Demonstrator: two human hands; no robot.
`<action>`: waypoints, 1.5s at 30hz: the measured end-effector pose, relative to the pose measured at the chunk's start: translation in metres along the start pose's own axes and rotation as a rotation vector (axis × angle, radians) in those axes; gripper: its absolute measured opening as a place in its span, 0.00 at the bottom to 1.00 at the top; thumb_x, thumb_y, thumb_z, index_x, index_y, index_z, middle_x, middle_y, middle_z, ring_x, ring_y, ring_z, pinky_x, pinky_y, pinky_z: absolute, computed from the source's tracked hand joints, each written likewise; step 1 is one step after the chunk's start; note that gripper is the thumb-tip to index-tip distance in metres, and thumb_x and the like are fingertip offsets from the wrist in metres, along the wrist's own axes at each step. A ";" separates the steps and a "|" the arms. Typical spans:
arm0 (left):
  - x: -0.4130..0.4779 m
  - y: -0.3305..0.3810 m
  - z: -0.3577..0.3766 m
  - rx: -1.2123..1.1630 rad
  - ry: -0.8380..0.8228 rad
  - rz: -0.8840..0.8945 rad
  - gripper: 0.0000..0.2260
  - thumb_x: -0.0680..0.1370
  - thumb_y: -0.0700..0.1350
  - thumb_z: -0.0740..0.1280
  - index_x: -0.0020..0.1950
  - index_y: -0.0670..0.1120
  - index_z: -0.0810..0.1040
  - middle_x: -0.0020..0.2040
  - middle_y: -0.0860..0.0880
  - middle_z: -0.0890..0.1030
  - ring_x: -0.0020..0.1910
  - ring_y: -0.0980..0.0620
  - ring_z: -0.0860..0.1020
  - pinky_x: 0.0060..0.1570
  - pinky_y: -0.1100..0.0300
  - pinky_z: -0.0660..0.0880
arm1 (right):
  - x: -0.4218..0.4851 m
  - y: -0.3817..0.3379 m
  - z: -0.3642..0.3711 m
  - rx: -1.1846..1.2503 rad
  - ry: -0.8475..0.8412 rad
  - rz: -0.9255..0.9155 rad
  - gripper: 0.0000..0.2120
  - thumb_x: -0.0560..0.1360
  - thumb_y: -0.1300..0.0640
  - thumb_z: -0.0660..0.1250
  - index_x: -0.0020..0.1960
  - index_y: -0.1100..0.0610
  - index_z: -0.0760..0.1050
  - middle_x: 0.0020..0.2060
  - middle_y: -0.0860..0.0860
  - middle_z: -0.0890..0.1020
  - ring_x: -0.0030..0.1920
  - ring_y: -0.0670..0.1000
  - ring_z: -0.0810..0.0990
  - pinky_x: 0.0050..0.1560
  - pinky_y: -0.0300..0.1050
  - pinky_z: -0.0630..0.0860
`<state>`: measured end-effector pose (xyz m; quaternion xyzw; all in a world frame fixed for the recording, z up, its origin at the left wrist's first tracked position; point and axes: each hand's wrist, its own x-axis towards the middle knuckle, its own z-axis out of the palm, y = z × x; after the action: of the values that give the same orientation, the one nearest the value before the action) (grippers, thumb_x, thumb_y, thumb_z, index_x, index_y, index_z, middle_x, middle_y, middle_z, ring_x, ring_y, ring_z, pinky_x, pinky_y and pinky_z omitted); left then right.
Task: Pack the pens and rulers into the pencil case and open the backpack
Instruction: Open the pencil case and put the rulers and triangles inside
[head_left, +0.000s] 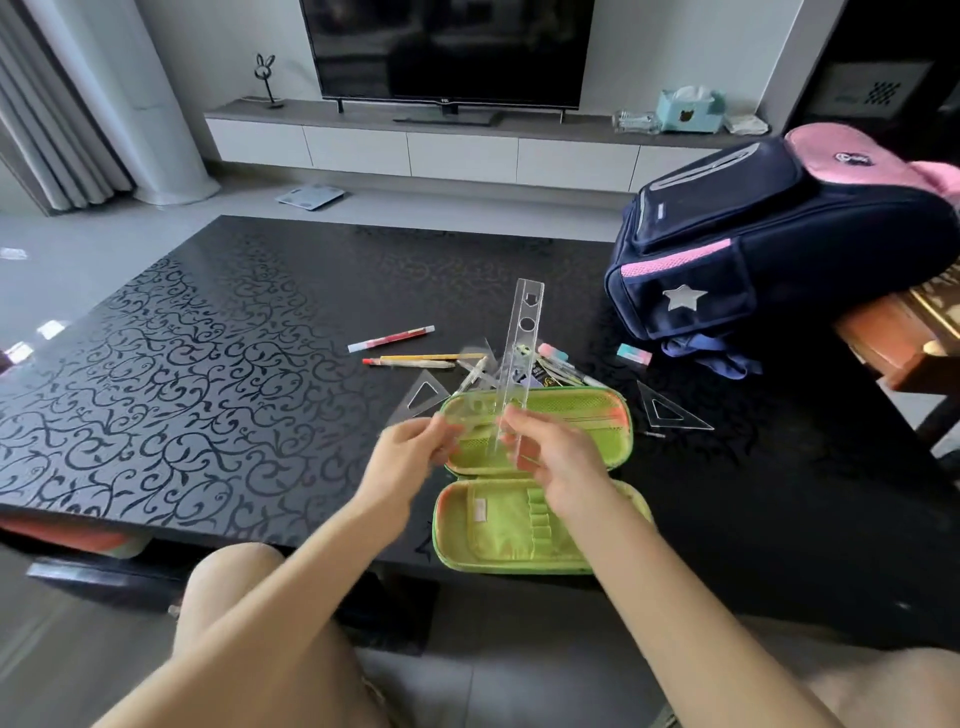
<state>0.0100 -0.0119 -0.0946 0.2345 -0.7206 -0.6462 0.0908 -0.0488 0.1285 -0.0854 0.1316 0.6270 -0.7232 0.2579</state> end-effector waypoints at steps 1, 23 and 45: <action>-0.007 -0.003 0.010 -0.001 -0.002 0.014 0.14 0.79 0.45 0.61 0.35 0.48 0.79 0.29 0.54 0.75 0.30 0.57 0.70 0.34 0.65 0.67 | 0.000 0.003 0.004 0.067 -0.002 0.017 0.06 0.68 0.58 0.74 0.43 0.58 0.80 0.44 0.54 0.85 0.42 0.51 0.81 0.55 0.50 0.77; 0.007 -0.041 0.026 1.670 -0.583 0.826 0.27 0.73 0.65 0.60 0.67 0.54 0.69 0.66 0.51 0.71 0.63 0.47 0.68 0.66 0.53 0.61 | -0.030 0.005 -0.128 -0.480 0.119 -0.550 0.10 0.69 0.67 0.72 0.42 0.53 0.82 0.36 0.49 0.85 0.40 0.45 0.84 0.43 0.36 0.76; 0.015 -0.038 0.026 0.452 -0.086 0.253 0.08 0.77 0.49 0.65 0.52 0.48 0.80 0.43 0.51 0.81 0.37 0.52 0.74 0.39 0.60 0.71 | 0.011 0.072 -0.106 -1.549 -0.255 -1.056 0.10 0.69 0.52 0.67 0.47 0.46 0.83 0.43 0.43 0.85 0.45 0.51 0.82 0.50 0.54 0.76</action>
<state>-0.0061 0.0018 -0.1384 0.1291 -0.8735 -0.4615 0.0856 -0.0334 0.2242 -0.1706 -0.4572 0.8783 -0.1380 -0.0207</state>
